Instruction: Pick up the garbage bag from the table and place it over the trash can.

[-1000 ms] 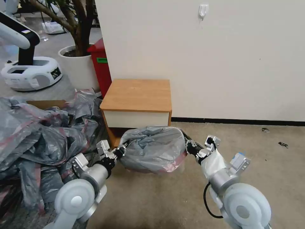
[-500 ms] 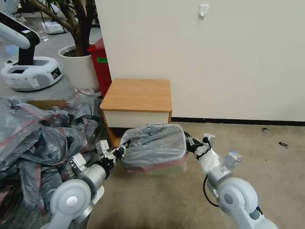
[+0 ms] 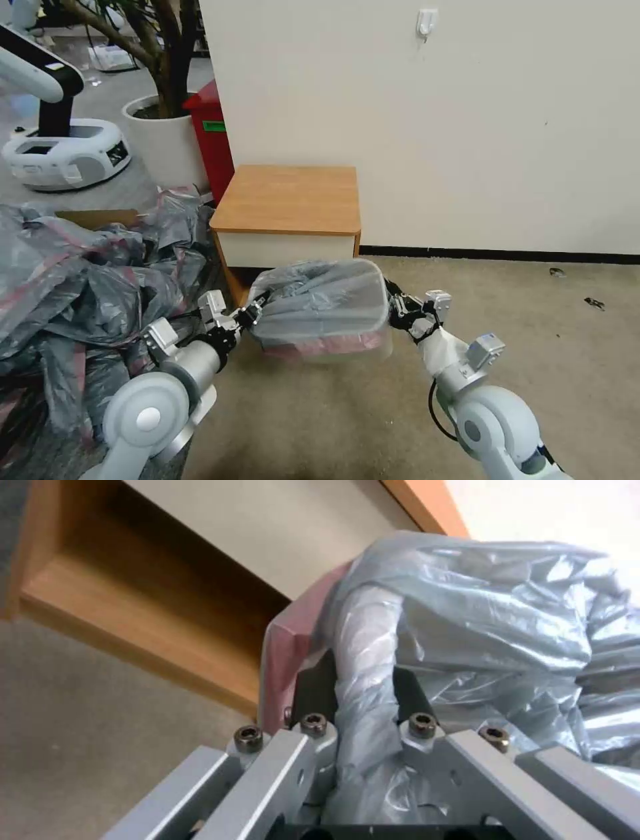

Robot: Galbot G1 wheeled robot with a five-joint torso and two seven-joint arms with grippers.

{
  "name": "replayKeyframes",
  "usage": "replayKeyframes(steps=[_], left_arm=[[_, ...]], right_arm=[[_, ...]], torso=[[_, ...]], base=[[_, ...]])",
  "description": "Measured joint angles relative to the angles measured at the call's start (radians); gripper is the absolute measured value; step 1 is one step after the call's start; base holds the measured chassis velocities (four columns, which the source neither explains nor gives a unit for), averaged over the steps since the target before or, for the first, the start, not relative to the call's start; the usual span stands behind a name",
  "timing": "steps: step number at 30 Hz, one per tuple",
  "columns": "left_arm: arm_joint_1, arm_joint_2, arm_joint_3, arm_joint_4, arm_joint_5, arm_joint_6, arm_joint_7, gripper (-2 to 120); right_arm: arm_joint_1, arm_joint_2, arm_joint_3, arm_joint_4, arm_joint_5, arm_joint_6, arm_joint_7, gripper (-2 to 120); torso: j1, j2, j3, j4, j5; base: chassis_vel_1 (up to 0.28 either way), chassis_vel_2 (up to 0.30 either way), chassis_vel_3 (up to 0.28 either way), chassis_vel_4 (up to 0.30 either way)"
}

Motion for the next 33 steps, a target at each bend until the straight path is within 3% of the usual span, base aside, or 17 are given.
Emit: replayKeyframes(steps=[3, 10, 18, 20, 22, 27, 29, 33], left_arm=[[0.000, -0.004, 0.001, 0.007, 0.020, -0.002, 0.002, 5], [0.002, -0.001, -0.001, 0.003, 0.020, -0.002, 0.006, 5], [0.000, -0.005, -0.002, 0.030, 0.020, -0.011, 0.005, 5], [-0.001, -0.006, -0.001, 0.033, 0.021, -0.013, 0.005, 5], [-0.003, -0.008, 0.004, 0.046, 0.024, -0.021, 0.000, 5], [-0.003, -0.009, 0.012, 0.047, 0.030, -0.024, -0.010, 5], [-0.002, -0.009, 0.026, 0.040, 0.039, -0.029, -0.037, 5], [-0.005, -0.002, 0.044, 0.028, 0.088, -0.033, -0.056, 5]], right_arm=[[-0.016, -0.024, 0.001, 0.036, 0.038, -0.056, 0.046, 5], [-0.027, -0.012, -0.001, -0.008, 0.039, -0.047, 0.045, 7], [-0.099, 0.056, 0.054, 0.061, 0.191, -0.032, 0.085, 40], [-0.107, 0.062, 0.059, 0.066, 0.197, -0.029, 0.086, 41], [-0.157, 0.114, 0.090, 0.107, 0.254, -0.008, 0.088, 55], [-0.181, 0.152, 0.089, 0.142, 0.311, 0.004, 0.111, 65], [-0.188, 0.178, 0.064, 0.171, 0.357, 0.020, 0.155, 77], [-0.188, 0.176, 0.051, 0.191, 0.288, 0.012, 0.156, 92]], torso=[[0.000, 0.000, 0.000, 0.0001, 0.0002], [0.000, 0.000, 0.000, 0.0000, 0.0005], [0.000, 0.000, 0.000, 0.0000, 0.0002], [0.000, 0.000, 0.000, 0.0000, 0.0002], [0.000, 0.000, 0.000, -0.0001, 0.0002], [0.000, 0.000, 0.000, -0.0001, 0.0003], [0.000, 0.000, 0.000, 0.0000, 0.0002], [0.000, 0.000, 0.000, 0.0000, 0.0003]], base=[[0.000, 0.000, 0.000, 0.000], [0.000, 0.000, 0.000, 0.000], [0.000, 0.000, 0.000, 0.000], [0.000, 0.000, 0.000, 0.000], [0.000, 0.000, 0.000, 0.000], [0.000, 0.000, 0.000, 0.000], [0.000, 0.000, 0.000, 0.000], [0.000, 0.000, 0.000, 0.000]])
